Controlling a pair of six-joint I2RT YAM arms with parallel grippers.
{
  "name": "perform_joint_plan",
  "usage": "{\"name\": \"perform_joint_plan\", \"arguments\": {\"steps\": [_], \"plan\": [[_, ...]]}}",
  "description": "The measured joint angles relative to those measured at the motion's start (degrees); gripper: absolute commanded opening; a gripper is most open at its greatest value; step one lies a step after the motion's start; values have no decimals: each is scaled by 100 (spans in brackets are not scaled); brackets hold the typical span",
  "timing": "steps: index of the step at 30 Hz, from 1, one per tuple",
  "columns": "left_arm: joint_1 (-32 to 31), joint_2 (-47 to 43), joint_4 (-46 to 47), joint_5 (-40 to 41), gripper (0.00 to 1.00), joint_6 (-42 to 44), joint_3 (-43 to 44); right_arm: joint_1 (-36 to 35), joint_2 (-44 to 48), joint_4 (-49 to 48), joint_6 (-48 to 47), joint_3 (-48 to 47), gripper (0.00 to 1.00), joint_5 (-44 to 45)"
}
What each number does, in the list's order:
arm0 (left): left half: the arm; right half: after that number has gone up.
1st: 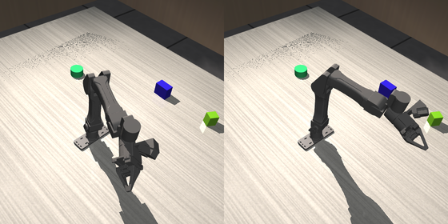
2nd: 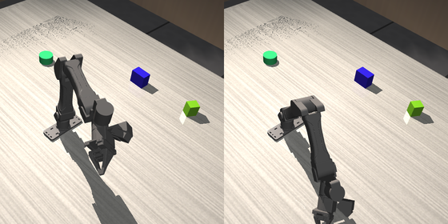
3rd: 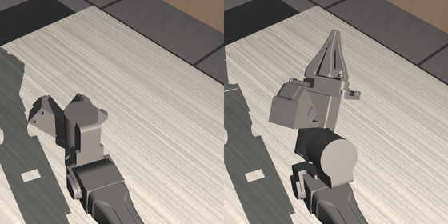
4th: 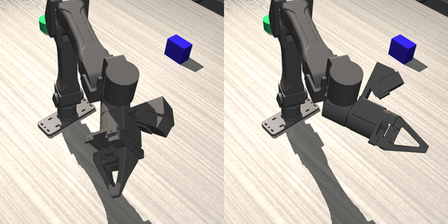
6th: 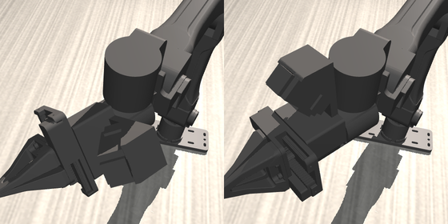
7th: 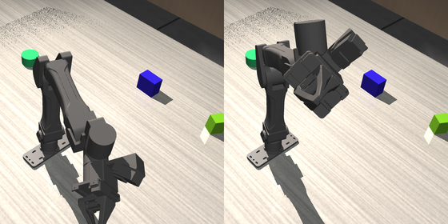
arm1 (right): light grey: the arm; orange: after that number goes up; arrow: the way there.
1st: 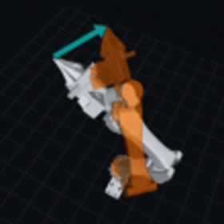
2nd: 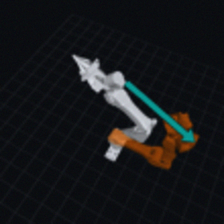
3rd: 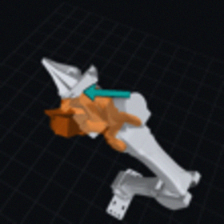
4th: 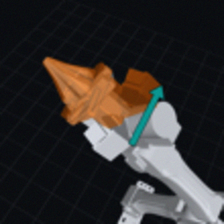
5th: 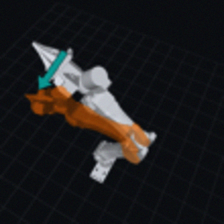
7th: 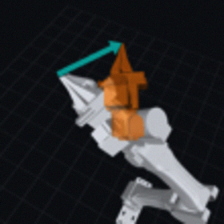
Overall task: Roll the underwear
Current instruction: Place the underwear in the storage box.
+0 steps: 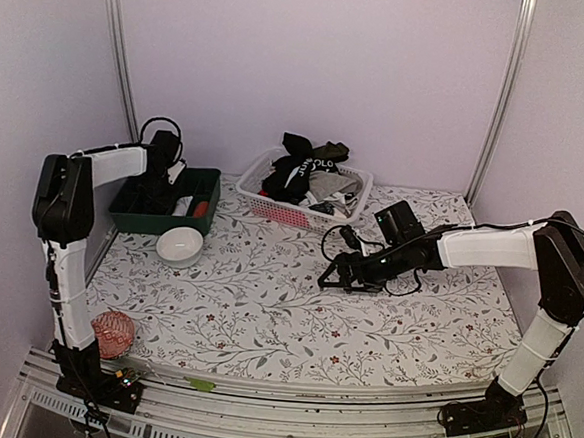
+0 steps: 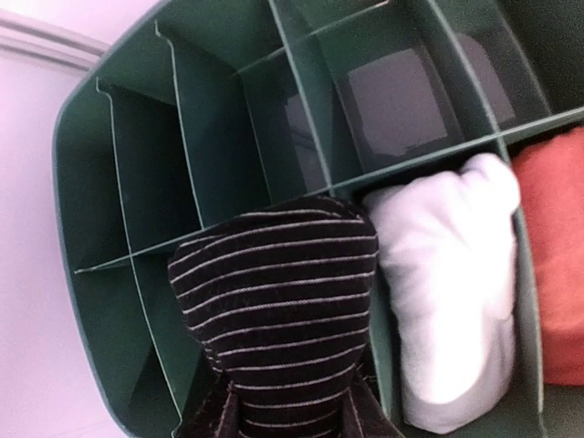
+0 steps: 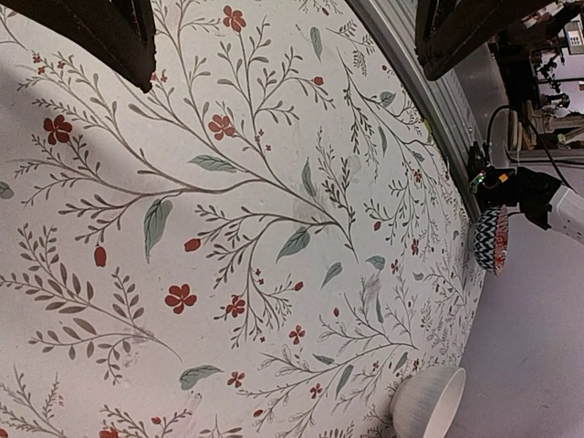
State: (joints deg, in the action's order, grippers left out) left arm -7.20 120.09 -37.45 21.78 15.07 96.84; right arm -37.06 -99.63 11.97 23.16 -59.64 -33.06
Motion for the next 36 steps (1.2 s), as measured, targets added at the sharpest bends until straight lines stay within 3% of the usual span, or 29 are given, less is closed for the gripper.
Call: {"name": "perform_joint_plan", "arguments": {"steps": [10, 20, 26, 31, 36], "plan": [[210, 507, -896, -778, 0, -173, 940, 0, 0, 0, 0, 0, 99, -4], [717, 1034, -949, -1961, 0, -398, 1019, 0, -7, 4, -4, 0, 99, -11], [776, 1137, -883, -2079, 1, -402, 1073, 0, -63, 94, -9, -35, 99, -48], [791, 1311, -1078, -2124, 34, -299, 1381, 0, -83, 192, -48, -151, 99, -48], [813, 1255, -1086, -2146, 52, -212, 1429, 0, -87, 238, -103, -219, 99, -72]]}}
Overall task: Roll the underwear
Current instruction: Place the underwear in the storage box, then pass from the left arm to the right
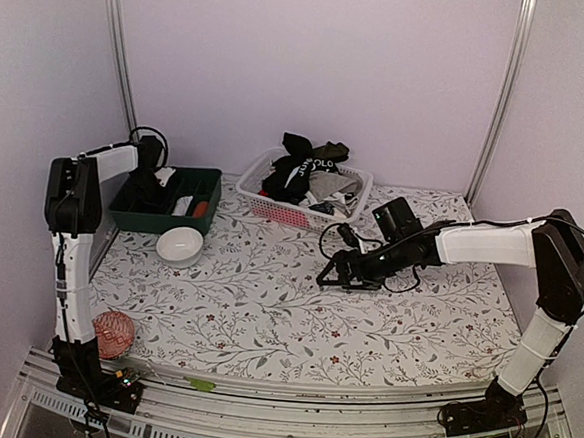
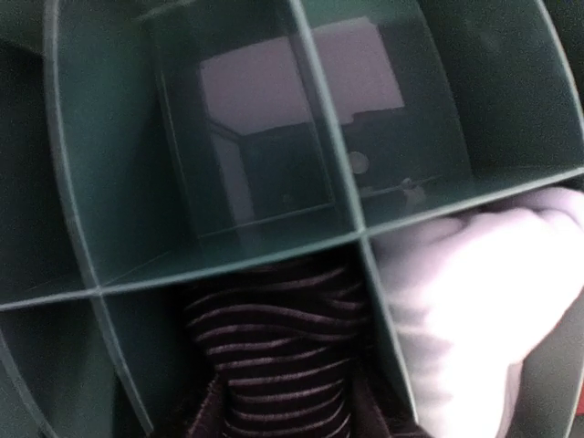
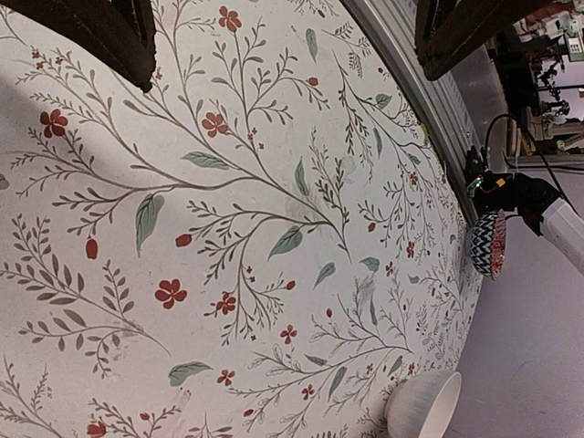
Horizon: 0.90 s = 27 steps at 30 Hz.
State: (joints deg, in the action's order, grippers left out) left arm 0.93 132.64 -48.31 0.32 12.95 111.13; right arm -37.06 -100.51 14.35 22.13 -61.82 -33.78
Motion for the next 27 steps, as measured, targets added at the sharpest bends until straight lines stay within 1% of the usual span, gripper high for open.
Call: {"name": "perform_joint_plan", "arguments": {"steps": [3, 4, 5, 7, 8, 9, 14, 18, 22, 27], "plan": [[2, -101, -4, 7, 70, 70, 4, 0, -11, 22, -35, -96, 99, -31], [4, -155, 4, -2, 73, 83, 4, 0, -11, 26, -48, -140, 99, -42], [7, -247, 13, 2, 80, 133, 7, 0, -13, 24, -55, -170, 99, -44], [11, -448, 22, 55, 86, 225, 39, 0, -13, 24, -74, -247, 99, -44], [31, -520, 37, -2, 92, 273, 79, 0, -13, 22, -83, -278, 99, -44], [33, -560, 42, 9, 95, 295, 131, 0, -13, 24, -98, -306, 99, -46], [37, -588, 31, -9, 96, 487, 393, 0, -13, 31, -173, -367, 99, -9], [31, -723, 50, -129, 96, 741, 745, 7, 4, 133, -251, -527, 99, 256], [-7, -1088, 149, -369, 96, 802, 1257, 74, 210, 214, -313, -813, 99, 772], [-59, -2063, 503, -907, 96, 719, 1353, 236, 1093, 118, -352, -988, 99, 1759]]}}
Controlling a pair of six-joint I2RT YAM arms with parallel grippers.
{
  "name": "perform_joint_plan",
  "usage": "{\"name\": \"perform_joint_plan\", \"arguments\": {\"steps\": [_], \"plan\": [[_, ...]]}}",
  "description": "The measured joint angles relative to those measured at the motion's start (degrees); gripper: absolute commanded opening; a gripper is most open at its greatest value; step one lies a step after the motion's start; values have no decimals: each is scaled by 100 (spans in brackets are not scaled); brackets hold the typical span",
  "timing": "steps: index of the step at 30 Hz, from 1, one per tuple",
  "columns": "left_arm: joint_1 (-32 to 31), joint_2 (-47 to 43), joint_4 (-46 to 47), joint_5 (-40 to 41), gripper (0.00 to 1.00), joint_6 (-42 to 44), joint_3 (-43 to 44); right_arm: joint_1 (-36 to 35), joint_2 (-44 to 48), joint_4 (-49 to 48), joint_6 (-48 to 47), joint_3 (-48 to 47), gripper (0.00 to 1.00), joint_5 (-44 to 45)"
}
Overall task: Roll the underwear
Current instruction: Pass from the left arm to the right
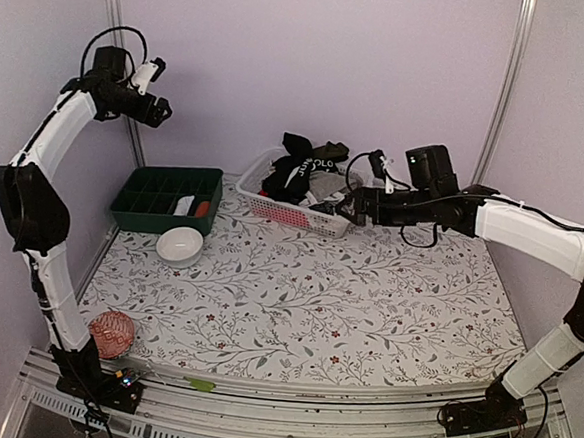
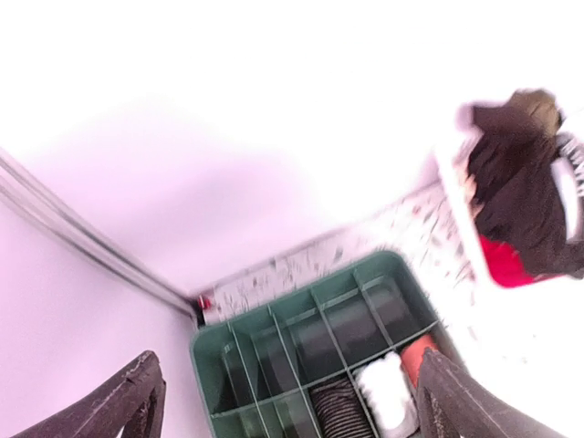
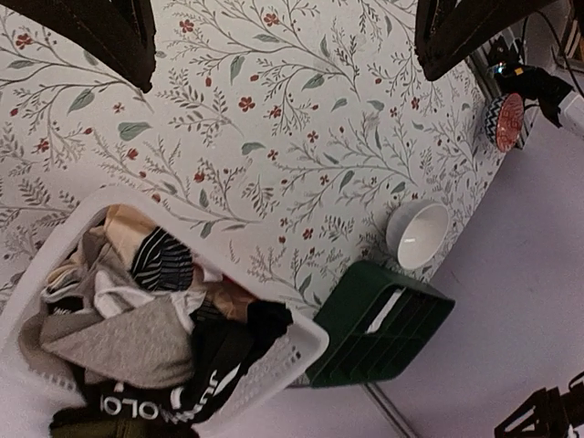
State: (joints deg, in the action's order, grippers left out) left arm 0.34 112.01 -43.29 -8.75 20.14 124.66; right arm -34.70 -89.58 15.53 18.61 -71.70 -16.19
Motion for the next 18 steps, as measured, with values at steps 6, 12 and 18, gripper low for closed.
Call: {"name": "perform_joint_plan", "arguments": {"steps": [6, 12, 18], "plan": [[-155, -1123, 498, -498, 96, -245, -872, 61, 1231, -570, 251, 328, 99, 1220], [-442, -1998, 931, -608, 96, -592, -3211, 66, 1952, -1019, 793, 1298, 99, 1589], [-820, -2632, 1023, -581, 96, -951, -4874, 63, 1987, -968, 1427, 2120, 99, 1484]]}}
